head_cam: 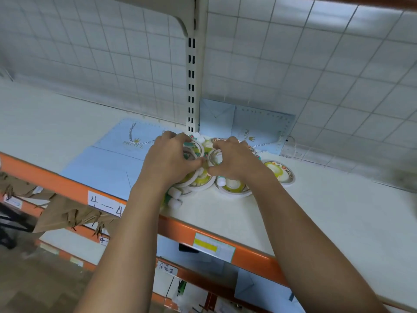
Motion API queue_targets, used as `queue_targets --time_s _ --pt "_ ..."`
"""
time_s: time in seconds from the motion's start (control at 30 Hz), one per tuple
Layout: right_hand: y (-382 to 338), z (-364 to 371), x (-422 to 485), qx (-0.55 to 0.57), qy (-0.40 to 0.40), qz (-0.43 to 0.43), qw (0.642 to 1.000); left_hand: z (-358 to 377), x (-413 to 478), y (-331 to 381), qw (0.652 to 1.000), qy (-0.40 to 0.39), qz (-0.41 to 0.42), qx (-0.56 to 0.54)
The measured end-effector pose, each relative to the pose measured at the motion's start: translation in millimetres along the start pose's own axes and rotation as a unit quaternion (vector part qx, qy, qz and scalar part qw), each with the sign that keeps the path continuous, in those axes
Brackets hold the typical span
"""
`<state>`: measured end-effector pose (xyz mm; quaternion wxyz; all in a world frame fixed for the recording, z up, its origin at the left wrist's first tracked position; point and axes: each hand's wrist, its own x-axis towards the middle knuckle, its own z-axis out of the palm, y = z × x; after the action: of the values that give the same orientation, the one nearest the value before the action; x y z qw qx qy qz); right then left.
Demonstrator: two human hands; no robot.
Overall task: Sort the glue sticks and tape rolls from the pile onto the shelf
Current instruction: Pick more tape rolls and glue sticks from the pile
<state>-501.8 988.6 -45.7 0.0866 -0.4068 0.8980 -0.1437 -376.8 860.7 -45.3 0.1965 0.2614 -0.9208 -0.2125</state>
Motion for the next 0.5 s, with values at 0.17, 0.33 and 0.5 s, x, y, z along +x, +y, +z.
queue_targets --time_s 0.17,0.33,0.5 --pt "19 -20 -29 0.02 0.074 -0.006 0.997 8 -8 18 0.999 0.0 0.034 -0.007" --pt "55 -33 -82 0.006 0.097 0.058 0.994 26 -18 59 0.995 -0.029 0.09 -0.027" --pt "99 -44 -140 0.021 0.112 0.125 0.986 58 -36 116 0.984 -0.09 0.14 -0.064"
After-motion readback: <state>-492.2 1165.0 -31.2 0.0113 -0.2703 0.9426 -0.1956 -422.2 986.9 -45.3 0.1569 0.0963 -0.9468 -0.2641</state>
